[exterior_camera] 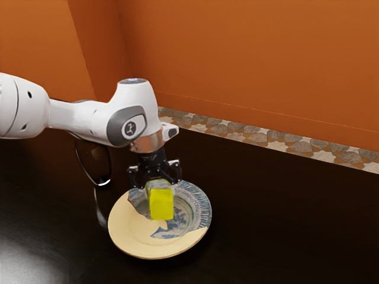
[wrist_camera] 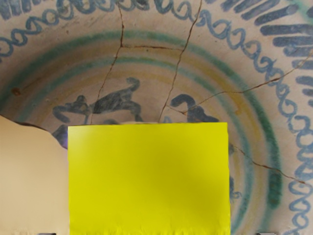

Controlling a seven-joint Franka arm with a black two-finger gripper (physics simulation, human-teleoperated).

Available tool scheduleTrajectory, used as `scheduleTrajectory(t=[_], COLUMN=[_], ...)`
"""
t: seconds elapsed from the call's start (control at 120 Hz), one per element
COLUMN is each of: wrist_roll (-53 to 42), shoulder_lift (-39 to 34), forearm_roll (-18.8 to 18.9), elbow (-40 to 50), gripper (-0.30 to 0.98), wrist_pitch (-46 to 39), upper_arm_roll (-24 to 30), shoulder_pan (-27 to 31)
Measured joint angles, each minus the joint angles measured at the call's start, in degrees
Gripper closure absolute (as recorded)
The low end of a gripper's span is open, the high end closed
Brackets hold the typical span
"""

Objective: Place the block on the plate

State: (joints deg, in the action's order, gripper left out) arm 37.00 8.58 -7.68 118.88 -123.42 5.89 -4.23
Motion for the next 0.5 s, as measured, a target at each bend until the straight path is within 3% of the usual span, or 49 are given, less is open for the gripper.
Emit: scheduleTrajectory(t=[0.158, 0.5], wrist_roll=[2.5, -6.9], shoulder_lift=[-2.0, -2.7], forearm_roll=[0.2, 7.0], elbow=[-1.2, -9.8], gripper=[0.07, 0.01], wrist_pitch=[0.1, 4.4], upper_arm_roll=[-0.4, -11.8], shoulder_pan=[-1.8, -4.9])
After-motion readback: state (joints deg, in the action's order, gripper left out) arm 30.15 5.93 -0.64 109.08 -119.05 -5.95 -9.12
